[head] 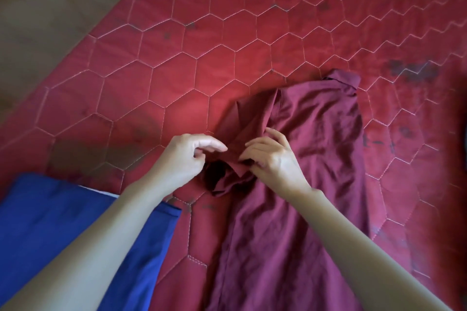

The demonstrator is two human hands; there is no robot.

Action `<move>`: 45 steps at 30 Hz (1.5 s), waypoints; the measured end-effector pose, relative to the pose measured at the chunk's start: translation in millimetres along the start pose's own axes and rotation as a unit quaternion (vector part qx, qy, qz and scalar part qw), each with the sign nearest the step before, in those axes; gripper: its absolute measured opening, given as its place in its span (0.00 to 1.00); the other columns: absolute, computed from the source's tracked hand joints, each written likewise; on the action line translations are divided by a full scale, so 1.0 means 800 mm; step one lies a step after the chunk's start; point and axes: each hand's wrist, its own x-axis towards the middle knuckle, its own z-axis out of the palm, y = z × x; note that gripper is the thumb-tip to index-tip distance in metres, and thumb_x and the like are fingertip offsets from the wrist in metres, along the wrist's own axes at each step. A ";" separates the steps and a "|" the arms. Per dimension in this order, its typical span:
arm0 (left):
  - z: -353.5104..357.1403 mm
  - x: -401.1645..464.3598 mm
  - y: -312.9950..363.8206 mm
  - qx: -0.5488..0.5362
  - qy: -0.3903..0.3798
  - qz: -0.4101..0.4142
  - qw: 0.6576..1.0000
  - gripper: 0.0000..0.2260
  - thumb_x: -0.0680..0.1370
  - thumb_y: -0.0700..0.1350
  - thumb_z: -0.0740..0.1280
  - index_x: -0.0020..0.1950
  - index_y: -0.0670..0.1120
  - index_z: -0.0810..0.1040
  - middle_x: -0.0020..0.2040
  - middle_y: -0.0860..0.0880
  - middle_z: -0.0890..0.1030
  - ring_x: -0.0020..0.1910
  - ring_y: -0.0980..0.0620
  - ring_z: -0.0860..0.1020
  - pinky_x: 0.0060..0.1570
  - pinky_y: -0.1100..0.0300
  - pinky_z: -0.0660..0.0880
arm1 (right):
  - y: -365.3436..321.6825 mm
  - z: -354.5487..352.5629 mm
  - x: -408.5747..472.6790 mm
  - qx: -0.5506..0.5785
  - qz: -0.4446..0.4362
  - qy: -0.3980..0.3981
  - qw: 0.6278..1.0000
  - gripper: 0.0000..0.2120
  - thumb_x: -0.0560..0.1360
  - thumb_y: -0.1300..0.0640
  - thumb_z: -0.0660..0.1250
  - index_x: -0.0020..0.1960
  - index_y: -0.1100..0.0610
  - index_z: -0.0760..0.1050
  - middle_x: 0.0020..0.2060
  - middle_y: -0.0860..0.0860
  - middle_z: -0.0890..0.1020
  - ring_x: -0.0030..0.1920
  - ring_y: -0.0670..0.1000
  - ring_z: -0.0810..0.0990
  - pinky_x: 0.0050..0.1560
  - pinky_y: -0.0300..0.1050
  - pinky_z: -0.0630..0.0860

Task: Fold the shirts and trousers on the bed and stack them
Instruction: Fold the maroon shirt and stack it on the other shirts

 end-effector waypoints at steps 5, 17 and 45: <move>0.024 0.027 -0.019 0.167 0.056 -0.066 0.982 0.24 0.72 0.48 0.74 0.67 0.50 0.75 0.59 0.52 0.78 0.56 0.49 0.77 0.55 0.51 0.74 | 0.015 -0.012 -0.049 -0.044 0.022 -0.028 0.998 0.15 0.59 0.67 0.67 0.42 0.55 0.83 0.41 0.46 0.84 0.44 0.49 0.83 0.66 0.51 0.65; 0.044 0.044 -0.030 0.189 0.117 0.020 0.975 0.04 0.75 0.42 0.72 0.43 0.42 0.81 0.49 0.49 0.78 0.46 0.47 0.77 0.42 0.53 0.72 | 0.005 -0.037 -0.057 0.073 0.060 -0.128 0.987 0.18 0.65 0.63 0.60 0.51 0.57 0.82 0.48 0.48 0.84 0.52 0.51 0.81 0.61 0.50 0.72; 0.049 0.029 -0.046 0.123 0.166 0.051 0.977 0.04 0.71 0.40 0.76 0.44 0.41 0.84 0.47 0.46 0.80 0.41 0.50 0.76 0.43 0.58 0.72 | -0.023 -0.016 -0.030 -0.038 0.396 0.115 0.910 0.16 0.67 0.65 0.68 0.53 0.55 0.79 0.50 0.52 0.79 0.53 0.56 0.75 0.52 0.48 0.70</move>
